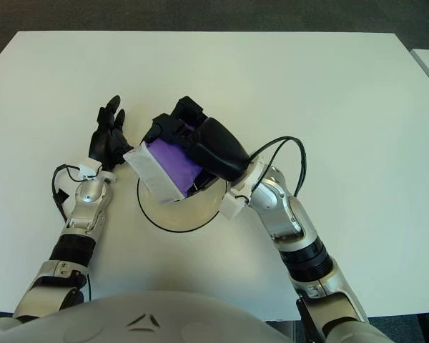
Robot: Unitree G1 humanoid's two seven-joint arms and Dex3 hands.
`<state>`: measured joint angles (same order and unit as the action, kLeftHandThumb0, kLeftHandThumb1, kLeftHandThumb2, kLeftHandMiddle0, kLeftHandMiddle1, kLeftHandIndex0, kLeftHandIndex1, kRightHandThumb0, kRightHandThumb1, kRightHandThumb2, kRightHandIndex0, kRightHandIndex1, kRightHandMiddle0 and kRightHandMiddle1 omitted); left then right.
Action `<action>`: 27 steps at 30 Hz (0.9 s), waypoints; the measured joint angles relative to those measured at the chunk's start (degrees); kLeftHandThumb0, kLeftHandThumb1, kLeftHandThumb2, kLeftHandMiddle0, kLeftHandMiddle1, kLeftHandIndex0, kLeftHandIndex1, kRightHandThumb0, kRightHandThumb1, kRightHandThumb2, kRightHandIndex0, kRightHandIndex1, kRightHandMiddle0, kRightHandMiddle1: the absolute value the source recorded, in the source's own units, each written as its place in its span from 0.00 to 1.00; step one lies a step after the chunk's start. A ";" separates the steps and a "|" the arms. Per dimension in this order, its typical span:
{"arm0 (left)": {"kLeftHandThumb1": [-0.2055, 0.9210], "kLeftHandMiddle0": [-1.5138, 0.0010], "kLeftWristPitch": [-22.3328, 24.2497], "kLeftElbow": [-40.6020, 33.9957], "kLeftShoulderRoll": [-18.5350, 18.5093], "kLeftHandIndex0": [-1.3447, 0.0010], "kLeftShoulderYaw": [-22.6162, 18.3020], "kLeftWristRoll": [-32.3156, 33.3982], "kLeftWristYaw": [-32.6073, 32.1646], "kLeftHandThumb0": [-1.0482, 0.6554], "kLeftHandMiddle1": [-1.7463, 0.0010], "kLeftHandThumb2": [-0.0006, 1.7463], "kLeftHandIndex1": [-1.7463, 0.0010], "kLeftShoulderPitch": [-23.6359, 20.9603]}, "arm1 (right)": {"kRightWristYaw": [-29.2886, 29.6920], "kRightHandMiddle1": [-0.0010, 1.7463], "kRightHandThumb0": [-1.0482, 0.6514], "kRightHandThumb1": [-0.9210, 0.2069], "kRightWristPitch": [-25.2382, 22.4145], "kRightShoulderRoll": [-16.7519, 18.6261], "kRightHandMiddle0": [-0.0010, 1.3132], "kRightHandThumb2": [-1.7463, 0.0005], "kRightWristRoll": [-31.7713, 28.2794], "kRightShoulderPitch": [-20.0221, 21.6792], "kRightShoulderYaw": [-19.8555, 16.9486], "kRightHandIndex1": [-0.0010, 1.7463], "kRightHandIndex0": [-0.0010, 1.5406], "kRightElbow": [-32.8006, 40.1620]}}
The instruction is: Put the tissue paper into the plate.
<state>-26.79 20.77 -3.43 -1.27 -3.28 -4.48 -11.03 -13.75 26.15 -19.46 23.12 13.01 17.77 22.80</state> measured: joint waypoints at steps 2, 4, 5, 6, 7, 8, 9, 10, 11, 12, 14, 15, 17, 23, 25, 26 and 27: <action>1.00 0.83 -0.09 0.12 0.00 1.00 -0.05 0.05 0.00 0.09 0.99 0.67 0.76 -0.06 | -0.37 1.00 0.57 0.47 0.34 -0.20 0.64 0.35 0.02 -0.52 0.00 1.00 0.72 0.05; 1.00 0.82 -0.14 0.20 0.00 1.00 -0.09 0.10 0.00 0.09 0.99 0.67 0.76 -0.09 | -0.64 1.00 0.57 0.47 0.38 -0.38 0.63 0.36 0.07 -0.97 0.00 1.00 0.72 0.13; 1.00 0.82 -0.17 0.25 0.00 1.00 -0.11 0.14 0.00 0.09 0.98 0.67 0.75 -0.12 | -0.77 1.00 0.57 0.46 0.38 -0.48 0.63 0.36 0.11 -1.15 -0.01 1.00 0.72 0.17; 1.00 0.82 -0.19 0.30 0.00 1.00 -0.13 0.18 0.00 0.09 0.98 0.67 0.75 -0.14 | -0.85 1.00 0.57 0.46 0.38 -0.57 0.63 0.36 0.18 -1.28 -0.02 1.00 0.72 0.23; 1.00 0.81 -0.23 0.36 0.00 1.00 -0.14 0.26 0.00 0.09 0.98 0.67 0.75 -0.17 | -0.91 1.00 0.57 0.46 0.38 -0.62 0.63 0.36 0.26 -1.36 -0.04 1.00 0.72 0.31; 1.00 0.81 -0.27 0.41 0.00 1.00 -0.17 0.35 0.00 0.09 0.98 0.67 0.74 -0.18 | -0.95 1.00 0.56 0.45 0.39 -0.67 0.63 0.36 0.38 -1.47 -0.05 1.00 0.72 0.42; 1.00 0.81 -0.31 0.45 0.00 1.00 -0.20 0.46 0.00 0.09 0.98 0.67 0.74 -0.20 | -0.96 1.00 0.56 0.45 0.41 -0.67 0.63 0.36 0.53 -1.59 -0.07 1.00 0.72 0.59; 1.00 0.80 -0.35 0.47 0.00 1.00 -0.23 0.57 0.01 0.09 0.98 0.67 0.74 -0.20 | -0.96 1.00 0.56 0.45 0.46 -0.67 0.62 0.36 0.60 -1.69 -0.07 1.00 0.72 0.71; 1.00 0.80 -0.37 0.48 0.00 1.00 -0.27 0.63 0.02 0.10 0.98 0.67 0.74 -0.20 | -0.96 1.00 0.56 0.45 0.58 -0.67 0.62 0.36 0.69 -1.78 -0.07 1.00 0.72 0.83; 1.00 0.80 -0.39 0.48 0.00 1.00 -0.29 0.71 0.04 0.10 0.98 0.67 0.73 -0.20 | -0.96 1.00 0.56 0.44 0.74 -0.67 0.62 0.36 0.80 -1.87 -0.08 1.00 0.72 0.93; 1.00 0.79 -0.42 0.48 0.00 1.00 -0.32 0.90 0.28 0.10 0.98 0.67 0.73 -0.20 | -0.96 1.00 0.56 0.44 0.95 -0.68 0.62 0.37 1.04 -2.01 -0.10 1.00 0.72 1.12; 1.00 0.79 -0.43 0.48 0.00 1.00 -0.33 0.99 0.41 0.10 0.98 0.67 0.73 -0.20 | -0.97 1.00 0.56 0.44 0.96 -0.68 0.62 0.37 1.13 -2.07 -0.11 1.00 0.73 1.23; 1.00 0.79 -0.43 0.48 0.01 1.00 -0.33 1.01 0.52 0.09 0.98 0.67 0.73 -0.19 | -1.01 1.00 0.56 0.44 0.96 -0.68 0.62 0.37 1.20 -2.23 -0.18 1.00 0.73 1.43; 1.00 0.80 -0.43 0.47 -0.01 1.00 -0.32 1.01 0.55 0.09 0.99 0.67 0.73 -0.18 | -1.24 1.00 0.54 0.42 0.98 -0.88 0.61 0.38 1.25 -2.44 -0.34 1.00 0.72 1.52; 1.00 0.80 -0.43 0.47 -0.02 1.00 -0.33 1.01 0.55 0.09 0.99 0.67 0.73 -0.19 | -1.25 1.00 0.54 0.42 0.98 -0.93 0.61 0.39 1.33 -2.42 -0.39 1.00 0.71 1.50; 1.00 0.80 -0.43 0.47 -0.02 1.00 -0.33 1.01 0.55 0.09 0.99 0.67 0.73 -0.19 | -1.25 1.00 0.48 0.40 0.98 -0.93 0.51 0.39 1.40 -2.38 -0.41 1.00 0.64 1.47; 1.00 0.80 -0.44 0.47 -0.02 1.00 -0.34 1.01 0.55 0.09 0.99 0.67 0.73 -0.19 | -1.25 1.00 0.46 0.36 0.98 -0.92 0.47 0.41 1.54 -2.31 -0.41 1.00 0.58 1.41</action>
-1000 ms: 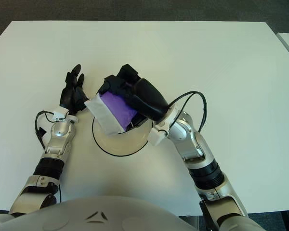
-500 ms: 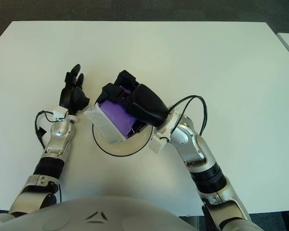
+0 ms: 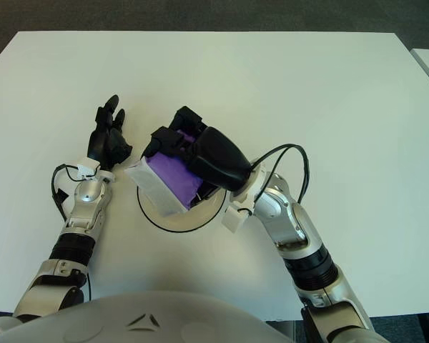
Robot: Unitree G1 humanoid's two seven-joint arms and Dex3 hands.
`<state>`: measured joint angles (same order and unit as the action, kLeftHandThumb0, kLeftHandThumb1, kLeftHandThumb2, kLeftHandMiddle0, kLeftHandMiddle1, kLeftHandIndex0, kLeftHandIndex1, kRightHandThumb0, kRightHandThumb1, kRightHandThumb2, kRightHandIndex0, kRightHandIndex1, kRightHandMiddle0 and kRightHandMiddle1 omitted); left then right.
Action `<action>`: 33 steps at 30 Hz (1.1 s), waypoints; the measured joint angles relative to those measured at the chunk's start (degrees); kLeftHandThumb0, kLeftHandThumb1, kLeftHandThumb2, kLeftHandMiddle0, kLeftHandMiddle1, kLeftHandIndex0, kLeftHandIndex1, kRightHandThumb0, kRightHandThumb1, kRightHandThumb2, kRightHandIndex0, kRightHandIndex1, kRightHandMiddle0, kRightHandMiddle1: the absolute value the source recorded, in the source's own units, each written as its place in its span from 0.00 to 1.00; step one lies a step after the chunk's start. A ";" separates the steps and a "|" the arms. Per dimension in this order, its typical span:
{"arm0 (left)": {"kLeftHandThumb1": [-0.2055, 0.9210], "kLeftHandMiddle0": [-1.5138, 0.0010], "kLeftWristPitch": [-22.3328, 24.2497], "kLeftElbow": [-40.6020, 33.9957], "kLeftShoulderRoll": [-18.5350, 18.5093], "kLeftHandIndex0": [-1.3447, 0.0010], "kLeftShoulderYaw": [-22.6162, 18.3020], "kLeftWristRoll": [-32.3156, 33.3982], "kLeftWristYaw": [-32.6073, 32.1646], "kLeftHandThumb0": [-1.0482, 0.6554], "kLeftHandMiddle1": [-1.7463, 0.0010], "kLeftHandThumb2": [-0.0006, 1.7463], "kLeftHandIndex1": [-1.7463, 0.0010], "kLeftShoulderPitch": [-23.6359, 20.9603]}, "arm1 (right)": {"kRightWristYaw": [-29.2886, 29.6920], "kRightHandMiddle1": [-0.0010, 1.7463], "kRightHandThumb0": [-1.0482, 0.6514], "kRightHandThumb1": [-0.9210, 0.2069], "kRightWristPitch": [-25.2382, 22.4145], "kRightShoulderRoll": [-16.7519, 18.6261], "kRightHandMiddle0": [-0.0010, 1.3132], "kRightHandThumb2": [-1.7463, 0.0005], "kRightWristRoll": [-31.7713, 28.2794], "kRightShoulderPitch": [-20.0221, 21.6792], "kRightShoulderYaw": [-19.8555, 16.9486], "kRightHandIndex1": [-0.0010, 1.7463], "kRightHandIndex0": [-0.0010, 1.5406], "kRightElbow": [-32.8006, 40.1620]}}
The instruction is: Put the tissue paper into the plate.
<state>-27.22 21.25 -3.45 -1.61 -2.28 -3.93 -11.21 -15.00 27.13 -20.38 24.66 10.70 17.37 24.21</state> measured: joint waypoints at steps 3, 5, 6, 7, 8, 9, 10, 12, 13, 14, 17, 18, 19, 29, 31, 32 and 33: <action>1.00 0.82 0.00 0.09 -0.02 1.00 -0.10 0.07 0.04 0.09 1.00 0.66 0.74 -0.05 | -0.16 0.98 0.29 0.16 -0.01 -0.11 0.20 0.57 0.99 0.63 -0.01 0.96 0.26 -0.34; 1.00 0.83 -0.01 0.22 -0.07 1.00 -0.14 0.15 0.15 0.09 1.00 0.66 0.74 -0.15 | -0.93 0.64 0.16 0.06 -0.20 -0.55 0.08 0.62 1.35 1.31 -0.03 0.58 0.15 -0.43; 1.00 0.83 -0.01 0.27 -0.10 1.00 -0.15 0.17 0.20 0.09 1.00 0.66 0.74 -0.20 | -1.64 0.59 0.14 0.05 -0.40 -0.95 0.07 0.62 1.35 1.75 -0.04 0.52 0.13 -0.42; 1.00 0.83 -0.01 0.31 -0.11 1.00 -0.17 0.18 0.23 0.09 1.00 0.66 0.74 -0.24 | -2.32 0.38 0.10 0.03 -0.58 -1.36 0.04 0.61 1.33 2.08 -0.04 0.35 0.09 -0.41; 1.00 0.84 -0.05 0.41 -0.14 1.00 -0.18 0.18 0.23 0.09 1.00 0.66 0.75 -0.34 | -3.21 0.25 0.07 0.02 -0.80 -1.83 0.03 0.61 1.30 2.38 -0.06 0.23 0.06 -0.39; 1.00 0.84 -0.10 0.58 -0.17 1.00 -0.21 0.18 0.23 0.09 1.00 0.66 0.75 -0.49 | -4.05 0.20 0.06 0.02 -1.02 -2.42 0.02 0.61 1.32 2.61 -0.06 0.19 0.05 -0.39; 1.00 0.85 -0.15 0.79 -0.21 1.00 -0.24 0.18 0.23 0.09 1.00 0.66 0.75 -0.70 | -4.86 0.13 0.04 0.01 -1.23 -3.03 0.01 0.60 1.39 2.84 -0.06 0.12 0.03 -0.39; 1.00 0.86 -0.33 1.40 -0.39 1.00 -0.33 0.18 0.22 0.09 1.00 0.66 0.76 -1.14 | -5.81 0.05 0.01 0.00 -1.49 -3.95 0.01 0.60 2.02 3.15 -0.07 0.05 0.01 -0.39; 1.00 0.86 -0.43 1.69 -0.51 1.00 -0.38 0.18 0.20 0.09 1.00 0.66 0.76 -1.33 | -6.03 0.04 0.01 0.00 -1.58 -4.20 0.00 0.60 2.63 3.26 -0.14 0.04 0.01 -0.39; 1.00 0.86 -0.59 2.09 -0.68 1.00 -0.41 0.17 0.19 0.09 1.00 0.66 0.76 -1.60 | -6.11 0.03 0.01 0.00 -1.72 -4.47 0.00 0.60 3.55 3.41 -0.23 0.03 0.01 -0.38; 1.00 0.86 -1.15 2.80 -0.99 1.00 -0.42 0.16 0.11 0.10 1.00 0.66 0.78 -2.05 | -6.10 0.01 0.00 0.00 -1.92 -4.90 0.00 0.60 5.84 3.64 -0.54 0.01 0.00 -0.34; 1.00 0.86 -1.45 3.02 -1.07 1.00 -0.41 0.14 0.10 0.10 1.00 0.67 0.78 -2.19 | -6.10 0.01 0.00 0.00 -1.97 -5.00 0.00 0.60 6.60 3.72 -0.69 0.01 0.00 -0.32; 1.00 0.86 -1.77 3.21 -1.12 1.00 -0.41 0.13 0.09 0.10 1.00 0.67 0.79 -2.30 | -6.10 0.00 0.00 0.00 -2.04 -5.05 0.00 0.60 7.21 3.77 -0.80 0.00 0.00 -0.31; 1.00 0.88 -4.97 5.51 -2.18 1.00 -0.38 -0.12 0.05 0.10 1.00 0.68 0.81 -3.92 | -6.10 0.00 0.00 0.00 -2.60 -5.01 0.00 0.58 8.60 3.91 -1.26 0.00 0.00 -0.27; 1.00 0.88 -5.51 5.91 -2.32 1.00 -0.38 -0.22 0.01 0.10 1.00 0.68 0.81 -4.18 | -6.10 0.00 0.00 0.00 -2.60 -4.99 0.00 0.57 8.48 3.91 -1.26 0.00 0.00 -0.27; 1.00 0.88 -5.75 6.06 -2.38 1.00 -0.38 -0.25 0.00 0.10 1.00 0.69 0.81 -4.29 | -6.10 0.00 0.00 0.00 -2.60 -4.98 0.00 0.57 8.37 3.91 -1.26 0.00 0.00 -0.27; 1.00 0.88 -6.00 6.21 -2.44 1.00 -0.38 -0.25 0.00 0.10 1.00 0.69 0.81 -4.38 | -6.10 0.00 0.00 0.00 -2.60 -4.97 0.00 0.56 8.23 3.91 -1.26 0.00 0.00 -0.28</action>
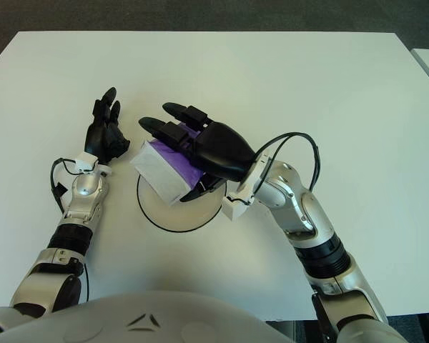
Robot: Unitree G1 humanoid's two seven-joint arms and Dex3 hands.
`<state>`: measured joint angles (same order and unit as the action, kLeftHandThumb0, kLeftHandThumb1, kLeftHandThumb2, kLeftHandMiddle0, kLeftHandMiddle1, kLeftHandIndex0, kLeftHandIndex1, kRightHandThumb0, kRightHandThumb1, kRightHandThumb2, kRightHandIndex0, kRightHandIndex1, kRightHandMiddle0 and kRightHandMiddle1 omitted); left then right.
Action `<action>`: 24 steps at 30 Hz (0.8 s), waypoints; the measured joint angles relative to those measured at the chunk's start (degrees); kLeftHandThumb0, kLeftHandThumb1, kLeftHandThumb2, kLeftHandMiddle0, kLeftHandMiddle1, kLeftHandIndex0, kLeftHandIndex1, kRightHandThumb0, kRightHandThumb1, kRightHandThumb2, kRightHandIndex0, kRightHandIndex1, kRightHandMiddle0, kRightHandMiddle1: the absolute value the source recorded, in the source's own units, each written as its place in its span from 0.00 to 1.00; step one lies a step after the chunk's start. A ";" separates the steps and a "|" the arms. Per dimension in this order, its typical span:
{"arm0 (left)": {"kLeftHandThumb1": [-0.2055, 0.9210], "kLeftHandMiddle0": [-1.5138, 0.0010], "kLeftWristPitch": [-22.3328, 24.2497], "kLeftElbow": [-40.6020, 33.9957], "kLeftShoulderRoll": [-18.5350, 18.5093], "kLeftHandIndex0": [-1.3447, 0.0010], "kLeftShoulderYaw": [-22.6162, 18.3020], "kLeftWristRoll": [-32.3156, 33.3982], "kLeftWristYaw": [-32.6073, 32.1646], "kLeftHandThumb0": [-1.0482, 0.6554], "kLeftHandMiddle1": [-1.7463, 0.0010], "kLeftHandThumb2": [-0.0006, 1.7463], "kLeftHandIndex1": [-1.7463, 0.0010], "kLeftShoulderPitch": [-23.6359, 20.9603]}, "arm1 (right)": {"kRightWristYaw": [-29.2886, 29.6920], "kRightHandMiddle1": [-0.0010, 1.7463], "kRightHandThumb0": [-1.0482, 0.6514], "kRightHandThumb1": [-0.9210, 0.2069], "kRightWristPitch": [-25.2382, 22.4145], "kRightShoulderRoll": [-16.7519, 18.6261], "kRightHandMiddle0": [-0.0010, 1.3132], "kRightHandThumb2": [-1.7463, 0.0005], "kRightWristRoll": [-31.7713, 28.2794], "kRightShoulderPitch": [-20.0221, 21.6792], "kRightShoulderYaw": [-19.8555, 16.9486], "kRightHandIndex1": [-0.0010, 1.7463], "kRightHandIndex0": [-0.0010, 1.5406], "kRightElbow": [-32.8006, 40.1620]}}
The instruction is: Put the tissue paper into the plate.
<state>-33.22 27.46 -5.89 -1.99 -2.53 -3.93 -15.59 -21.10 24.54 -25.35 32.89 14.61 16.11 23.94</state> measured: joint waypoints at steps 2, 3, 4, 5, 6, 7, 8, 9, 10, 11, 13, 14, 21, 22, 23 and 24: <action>1.00 0.88 -0.50 0.26 -0.07 1.00 0.00 0.00 0.00 0.10 1.00 0.69 0.80 -0.17 | 0.00 0.00 0.00 0.00 -0.01 0.03 0.00 0.56 -0.38 0.00 0.00 0.00 0.00 -0.01; 1.00 0.88 -0.74 0.41 -0.11 1.00 -0.01 0.01 0.01 0.10 1.00 0.69 0.80 -0.26 | 0.00 0.00 0.00 0.00 -0.02 0.03 0.00 0.56 -0.51 0.00 0.00 0.00 0.00 -0.02; 1.00 0.88 -0.96 0.57 -0.19 1.00 -0.01 0.02 0.02 0.10 1.00 0.69 0.80 -0.37 | 0.00 0.00 0.00 0.00 -0.02 0.03 0.00 0.56 -0.65 0.00 0.00 0.00 0.00 -0.04; 1.00 0.88 -1.12 0.73 -0.25 1.00 -0.01 0.03 0.04 0.10 1.00 0.69 0.80 -0.46 | 0.00 0.00 0.00 0.00 -0.02 0.03 0.00 0.55 -0.73 0.00 0.00 0.00 0.00 -0.05; 1.00 0.88 -1.29 0.91 -0.31 1.00 -0.01 0.07 0.09 0.10 1.00 0.68 0.80 -0.57 | -0.01 0.00 0.00 0.00 -0.02 0.02 0.00 0.54 -0.80 0.00 0.00 0.00 0.00 -0.09; 1.00 0.88 -1.47 1.11 -0.37 1.00 -0.01 0.09 0.17 0.10 1.00 0.68 0.80 -0.72 | -0.01 0.00 0.00 0.00 -0.02 -0.01 0.00 0.54 -0.87 0.00 0.00 0.00 0.00 -0.15; 1.00 0.88 -1.62 1.31 -0.42 1.00 -0.01 0.10 0.23 0.10 1.00 0.68 0.81 -0.83 | -0.01 0.00 0.00 0.00 -0.02 -0.02 0.00 0.53 -0.90 0.00 0.00 0.00 0.00 -0.21; 1.00 0.88 -1.84 1.57 -0.50 1.00 0.00 0.10 0.27 0.10 1.00 0.68 0.81 -1.01 | -0.01 0.00 0.00 0.00 -0.01 -0.04 0.00 0.53 -0.91 0.00 0.00 0.00 0.00 -0.29; 1.00 0.89 -2.02 1.84 -0.59 1.00 0.00 0.10 0.29 0.10 1.00 0.68 0.81 -1.18 | -0.01 0.00 0.00 0.00 -0.01 -0.06 0.00 0.52 -0.91 0.01 0.00 0.00 0.00 -0.39; 1.00 0.89 -2.28 2.10 -0.70 1.00 0.01 0.10 0.30 0.10 1.00 0.68 0.81 -1.35 | 0.00 0.00 0.00 0.00 0.03 -0.08 0.00 0.52 -0.91 0.01 -0.01 0.00 0.00 -0.51; 1.00 0.89 -2.70 2.53 -0.84 1.00 0.04 0.08 0.30 0.09 1.00 0.68 0.81 -1.62 | 0.00 0.00 0.00 0.00 0.10 -0.14 0.00 0.51 -0.92 0.01 -0.06 0.00 0.00 -0.71; 1.00 0.89 -2.94 2.77 -0.89 1.00 0.05 0.07 0.29 0.09 1.00 0.68 0.82 -1.76 | 0.00 0.00 0.00 0.00 0.20 -0.18 0.00 0.50 -0.95 0.02 -0.10 0.00 0.00 -0.86; 1.00 0.90 -3.84 3.93 -1.26 1.00 0.16 -0.07 0.26 0.09 1.00 0.67 0.82 -2.37 | -0.02 0.00 0.00 0.00 0.91 -0.68 0.00 0.50 -2.30 0.12 -0.50 0.00 0.00 -2.17; 1.00 0.90 -3.83 4.02 -1.29 1.00 0.18 -0.07 0.26 0.09 1.00 0.67 0.83 -2.40 | -0.04 0.00 0.00 0.00 1.01 -0.81 0.00 0.50 -2.59 0.14 -0.54 0.00 0.00 -2.35; 1.00 0.91 -3.80 4.08 -1.32 1.00 0.20 -0.08 0.25 0.09 1.00 0.67 0.83 -2.43 | -0.08 0.00 0.00 0.00 1.10 -0.94 0.00 0.50 -2.83 0.18 -0.61 0.00 0.00 -2.54; 1.00 0.91 -3.75 4.12 -1.35 1.00 0.22 -0.10 0.24 0.09 1.00 0.67 0.83 -2.45 | -0.13 0.00 0.00 0.00 1.19 -1.03 0.00 0.50 -2.99 0.21 -0.69 0.00 0.00 -2.74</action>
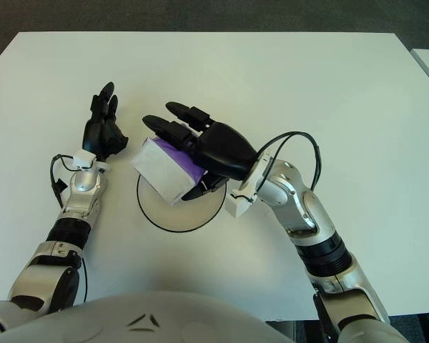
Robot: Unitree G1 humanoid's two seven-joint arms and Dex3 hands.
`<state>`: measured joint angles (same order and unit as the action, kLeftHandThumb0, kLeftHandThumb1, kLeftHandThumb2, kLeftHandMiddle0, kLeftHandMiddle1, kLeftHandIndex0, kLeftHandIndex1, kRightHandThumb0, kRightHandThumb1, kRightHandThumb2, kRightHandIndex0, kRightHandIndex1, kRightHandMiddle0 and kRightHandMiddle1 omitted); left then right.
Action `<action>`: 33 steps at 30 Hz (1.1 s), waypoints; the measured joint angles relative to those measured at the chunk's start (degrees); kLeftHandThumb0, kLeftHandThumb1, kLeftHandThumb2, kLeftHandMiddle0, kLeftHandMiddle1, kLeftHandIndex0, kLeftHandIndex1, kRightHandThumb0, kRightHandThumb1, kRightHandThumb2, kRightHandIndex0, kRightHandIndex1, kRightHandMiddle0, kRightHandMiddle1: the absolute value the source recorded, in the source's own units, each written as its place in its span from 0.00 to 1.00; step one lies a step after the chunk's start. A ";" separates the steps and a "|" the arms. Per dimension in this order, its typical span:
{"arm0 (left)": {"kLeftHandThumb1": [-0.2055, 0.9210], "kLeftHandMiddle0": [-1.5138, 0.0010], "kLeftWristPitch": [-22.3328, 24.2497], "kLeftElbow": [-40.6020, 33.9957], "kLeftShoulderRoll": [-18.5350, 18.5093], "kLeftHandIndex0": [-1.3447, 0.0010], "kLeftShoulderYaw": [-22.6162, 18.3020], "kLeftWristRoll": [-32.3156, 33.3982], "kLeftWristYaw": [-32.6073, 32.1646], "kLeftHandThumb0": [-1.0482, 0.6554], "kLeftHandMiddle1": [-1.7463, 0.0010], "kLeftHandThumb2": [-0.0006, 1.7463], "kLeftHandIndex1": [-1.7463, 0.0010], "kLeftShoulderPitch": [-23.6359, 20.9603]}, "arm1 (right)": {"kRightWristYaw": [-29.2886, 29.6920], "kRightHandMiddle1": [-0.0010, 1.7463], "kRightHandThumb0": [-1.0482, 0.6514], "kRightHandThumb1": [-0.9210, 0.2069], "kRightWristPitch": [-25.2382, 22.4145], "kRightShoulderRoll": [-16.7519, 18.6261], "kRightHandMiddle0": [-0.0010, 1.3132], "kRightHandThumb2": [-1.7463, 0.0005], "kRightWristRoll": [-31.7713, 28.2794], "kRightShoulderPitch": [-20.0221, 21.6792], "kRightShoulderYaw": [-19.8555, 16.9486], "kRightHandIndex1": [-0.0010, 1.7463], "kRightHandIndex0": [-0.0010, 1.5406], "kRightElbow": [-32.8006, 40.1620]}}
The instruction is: Put the tissue paper into the plate.
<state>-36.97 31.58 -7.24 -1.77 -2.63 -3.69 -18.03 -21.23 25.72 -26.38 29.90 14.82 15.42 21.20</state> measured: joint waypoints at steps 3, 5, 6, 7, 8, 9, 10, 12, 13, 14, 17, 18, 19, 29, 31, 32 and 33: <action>1.00 0.91 0.33 0.07 -0.04 1.00 0.09 -0.31 -0.33 0.09 1.00 0.67 0.84 -0.05 | -0.12 0.00 0.00 0.00 0.40 -0.33 0.00 0.50 -0.38 0.15 -0.22 0.00 0.00 -0.72; 1.00 0.91 0.60 0.13 -0.04 1.00 0.17 -0.61 -0.69 0.09 1.00 0.67 0.84 -0.12 | -0.41 0.00 0.00 0.00 0.89 -0.78 0.00 0.51 -1.23 0.40 -0.43 0.00 0.00 -1.42; 1.00 0.91 0.68 0.14 -0.04 1.00 0.21 -0.77 -0.93 0.09 1.00 0.67 0.84 -0.16 | -0.63 0.00 0.00 0.00 1.17 -1.14 0.00 0.51 -1.82 0.59 -0.55 0.00 0.00 -1.77; 1.00 0.91 0.73 0.15 -0.05 1.00 0.23 -0.89 -1.14 0.09 1.00 0.67 0.84 -0.17 | -0.92 0.00 0.00 0.00 1.47 -1.55 0.00 0.51 -2.40 0.88 -0.70 0.00 0.00 -2.21; 1.00 0.91 0.77 0.15 -0.06 1.00 0.26 -0.95 -1.32 0.09 1.00 0.67 0.84 -0.19 | -1.19 0.00 0.00 0.00 1.78 -1.97 0.00 0.52 -2.73 1.23 -0.87 0.00 0.00 -2.61; 1.00 0.91 0.80 0.15 -0.07 1.00 0.27 -0.98 -1.42 0.09 1.00 0.67 0.84 -0.20 | -1.55 0.00 0.00 0.00 2.01 -2.41 0.00 0.52 -3.36 1.64 -1.06 0.00 0.00 -3.08; 1.00 0.91 0.82 0.15 -0.07 1.00 0.29 -1.00 -1.47 0.09 1.00 0.67 0.84 -0.20 | -1.85 0.00 0.00 0.00 2.11 -2.71 0.00 0.53 -3.82 1.98 -1.23 0.00 0.00 -3.40; 1.00 0.91 0.88 0.14 -0.07 1.00 0.39 -1.01 -1.48 0.09 1.00 0.68 0.84 -0.20 | -2.64 0.00 0.00 0.00 2.63 -3.61 0.00 0.54 -5.33 2.85 -1.69 0.00 0.00 -4.40; 1.00 0.91 0.94 0.14 -0.08 1.00 0.44 -1.01 -1.48 0.09 1.00 0.68 0.84 -0.21 | -3.36 0.00 0.00 0.00 2.96 -4.16 0.00 0.55 -6.67 3.39 -1.90 0.00 0.00 -5.10; 1.00 0.90 0.99 0.14 -0.08 1.00 0.48 -1.00 -1.48 0.09 1.00 0.68 0.84 -0.21 | -4.14 0.00 0.00 0.00 3.24 -4.76 0.00 0.58 -7.71 3.95 -2.06 0.00 0.00 -5.71; 1.00 0.90 1.55 0.02 -0.04 1.00 0.52 -0.95 -1.46 0.09 0.99 0.67 0.83 -0.24 | -8.67 0.00 0.00 0.00 3.98 -7.42 0.00 0.63 -13.64 6.70 -2.60 0.00 0.00 -8.55; 1.00 0.90 1.79 -0.02 -0.03 1.00 0.52 -0.92 -1.46 0.10 0.99 0.67 0.82 -0.23 | -10.08 0.00 0.00 0.00 4.09 -8.39 0.00 0.64 -15.26 7.68 -2.75 0.00 0.00 -9.34; 1.00 0.89 2.07 -0.09 0.01 1.00 0.52 -0.87 -1.46 0.10 0.99 0.67 0.82 -0.23 | -11.62 0.00 0.00 0.00 4.22 -9.51 0.00 0.65 -16.92 8.82 -2.96 0.00 0.00 -10.17; 1.00 0.86 4.57 -2.67 0.40 1.00 0.56 -1.31 -1.66 0.09 0.98 0.67 0.78 0.67 | -20.75 0.00 0.00 0.00 4.97 -14.01 0.00 0.77 -26.99 14.81 -4.28 0.00 0.00 -13.20; 1.00 0.85 5.07 -3.32 0.47 1.00 0.59 -1.40 -1.75 0.09 0.98 0.67 0.77 0.98 | -21.87 0.00 0.00 0.00 4.88 -14.02 0.00 0.79 -27.83 14.83 -4.27 0.00 0.00 -13.22; 1.00 0.85 5.33 -3.75 0.52 1.00 0.59 -1.42 -1.84 0.09 0.98 0.67 0.77 1.23 | -22.41 0.00 0.00 0.00 4.73 -14.02 0.00 0.80 -28.46 14.83 -4.26 0.00 0.00 -13.23; 1.00 0.85 5.62 -4.19 0.56 1.00 0.59 -1.45 -1.94 0.09 0.98 0.66 0.77 1.56 | -22.91 0.00 0.00 0.00 4.54 -14.01 0.00 0.81 -29.03 14.83 -4.26 0.00 0.00 -13.23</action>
<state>-31.35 27.40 -6.68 -1.18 -4.08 -5.63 -16.48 -44.14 30.26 -40.39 0.87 29.65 11.15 7.97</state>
